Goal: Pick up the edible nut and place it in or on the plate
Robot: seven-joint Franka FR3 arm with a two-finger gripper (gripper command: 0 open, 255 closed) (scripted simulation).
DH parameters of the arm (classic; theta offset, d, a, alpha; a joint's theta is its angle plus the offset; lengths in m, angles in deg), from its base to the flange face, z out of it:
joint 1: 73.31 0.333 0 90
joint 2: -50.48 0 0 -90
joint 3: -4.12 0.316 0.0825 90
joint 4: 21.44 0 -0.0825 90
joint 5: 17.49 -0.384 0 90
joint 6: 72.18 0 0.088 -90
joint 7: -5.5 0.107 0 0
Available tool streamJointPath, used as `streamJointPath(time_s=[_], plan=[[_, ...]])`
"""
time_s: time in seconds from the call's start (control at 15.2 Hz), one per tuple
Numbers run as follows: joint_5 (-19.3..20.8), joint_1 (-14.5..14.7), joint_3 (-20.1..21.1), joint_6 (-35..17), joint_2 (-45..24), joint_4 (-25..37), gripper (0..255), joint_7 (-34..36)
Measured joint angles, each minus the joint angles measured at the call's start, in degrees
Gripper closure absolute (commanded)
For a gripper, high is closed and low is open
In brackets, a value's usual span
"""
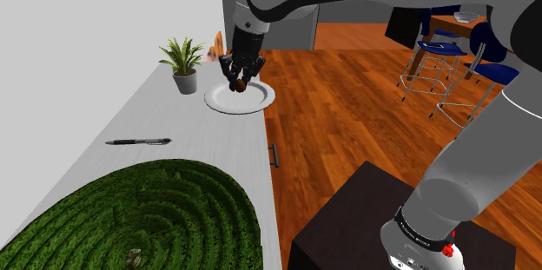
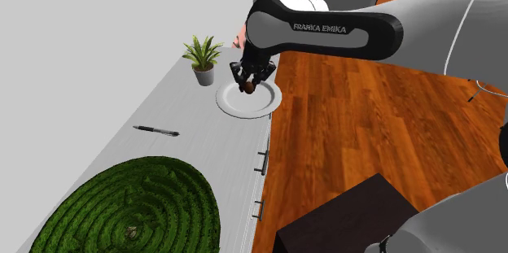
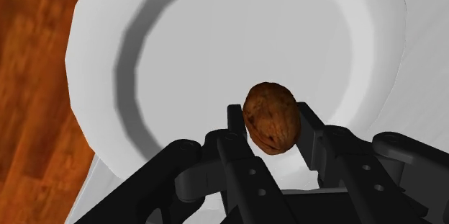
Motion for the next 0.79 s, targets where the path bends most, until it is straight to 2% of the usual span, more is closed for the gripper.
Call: streamJointPath(time_s=[0.4,0.46,0.79], plan=[[0.0,0.0,0.0,-0.5,-0.1,-0.4,255,-0.1],[0.0,0.0,0.0,-0.5,-0.1,-0.4,0,-0.1],[0.0,0.0,0.0,-0.5,-0.1,-0.4,0,-0.1]])
